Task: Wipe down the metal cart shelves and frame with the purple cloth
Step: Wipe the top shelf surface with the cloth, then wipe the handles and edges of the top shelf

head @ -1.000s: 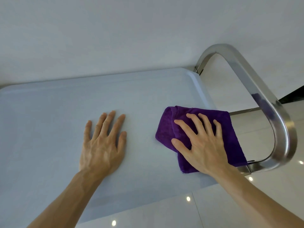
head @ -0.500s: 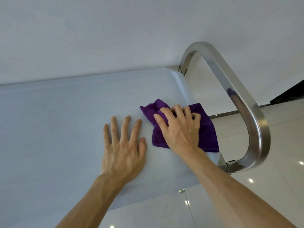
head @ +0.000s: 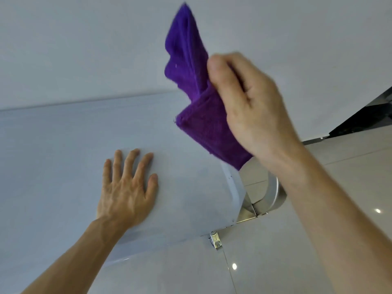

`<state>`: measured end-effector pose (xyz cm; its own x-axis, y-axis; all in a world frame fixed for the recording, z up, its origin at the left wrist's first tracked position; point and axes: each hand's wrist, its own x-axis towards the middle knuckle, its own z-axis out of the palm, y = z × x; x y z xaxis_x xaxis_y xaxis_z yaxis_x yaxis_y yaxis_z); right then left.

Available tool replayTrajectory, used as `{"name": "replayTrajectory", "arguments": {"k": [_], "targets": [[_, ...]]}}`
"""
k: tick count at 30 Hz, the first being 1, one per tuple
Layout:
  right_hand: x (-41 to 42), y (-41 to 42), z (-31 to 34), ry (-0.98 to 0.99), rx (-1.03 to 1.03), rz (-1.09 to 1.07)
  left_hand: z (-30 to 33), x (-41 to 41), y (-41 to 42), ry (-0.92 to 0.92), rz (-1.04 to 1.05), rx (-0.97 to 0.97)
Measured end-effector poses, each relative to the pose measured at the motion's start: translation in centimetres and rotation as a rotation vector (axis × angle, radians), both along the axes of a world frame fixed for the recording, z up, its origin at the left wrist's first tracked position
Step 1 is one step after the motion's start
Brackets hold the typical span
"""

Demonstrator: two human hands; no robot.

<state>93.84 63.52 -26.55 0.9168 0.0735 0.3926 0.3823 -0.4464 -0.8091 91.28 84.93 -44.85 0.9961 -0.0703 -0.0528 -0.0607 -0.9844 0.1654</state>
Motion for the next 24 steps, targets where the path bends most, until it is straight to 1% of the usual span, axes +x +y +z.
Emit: {"name": "replayTrajectory", "arguments": {"k": [3,5,7,9,10,12,13,15,19,20,22,23,24], "targets": [[-0.5,-1.7,4.2,-0.160,-0.112,-0.003,0.2,-0.1,-0.1,0.007,0.005,0.012],[-0.6,-3.2,5.9,-0.252,-0.246,-0.065,0.3,-0.1,-0.1,0.005,0.009,-0.001],[-0.3,-5.0,5.9,-0.271,-0.394,-0.164,0.5,-0.1,-0.2,0.001,0.010,-0.006],[-0.7,-6.2,3.5,-0.180,-0.571,-0.273,0.8,-0.3,-0.4,-0.009,0.010,-0.001],[-1.1,-6.4,1.6,-0.080,-0.669,-0.293,0.9,-0.4,-0.6,-0.005,0.011,0.004],[-2.0,-6.3,-2.6,0.149,-0.845,-0.241,1.4,-0.3,-0.9,0.008,0.001,0.049],[-2.1,-6.2,-4.2,0.199,-0.886,-0.227,1.7,0.1,-1.1,0.021,-0.013,0.081],[-1.5,-6.4,-5.3,0.219,-0.826,-0.249,2.1,1.2,-1.7,0.067,-0.032,0.119],[0.6,-7.2,-4.9,0.344,-0.686,-0.217,1.1,1.9,-4.8,0.079,-0.111,0.041],[0.9,-7.4,-4.3,0.402,-0.631,-0.181,0.5,1.5,-5.8,0.081,-0.104,0.043],[1.6,-7.7,-3.4,0.519,-0.438,-0.118,-0.5,0.7,-7.1,0.048,-0.084,0.063],[2.1,-7.8,-3.4,0.537,-0.395,-0.120,-0.7,0.5,-7.3,0.032,-0.075,0.067],[2.7,-7.8,-3.6,0.505,-0.435,-0.139,-0.8,0.5,-7.2,0.028,-0.070,0.068]]}}
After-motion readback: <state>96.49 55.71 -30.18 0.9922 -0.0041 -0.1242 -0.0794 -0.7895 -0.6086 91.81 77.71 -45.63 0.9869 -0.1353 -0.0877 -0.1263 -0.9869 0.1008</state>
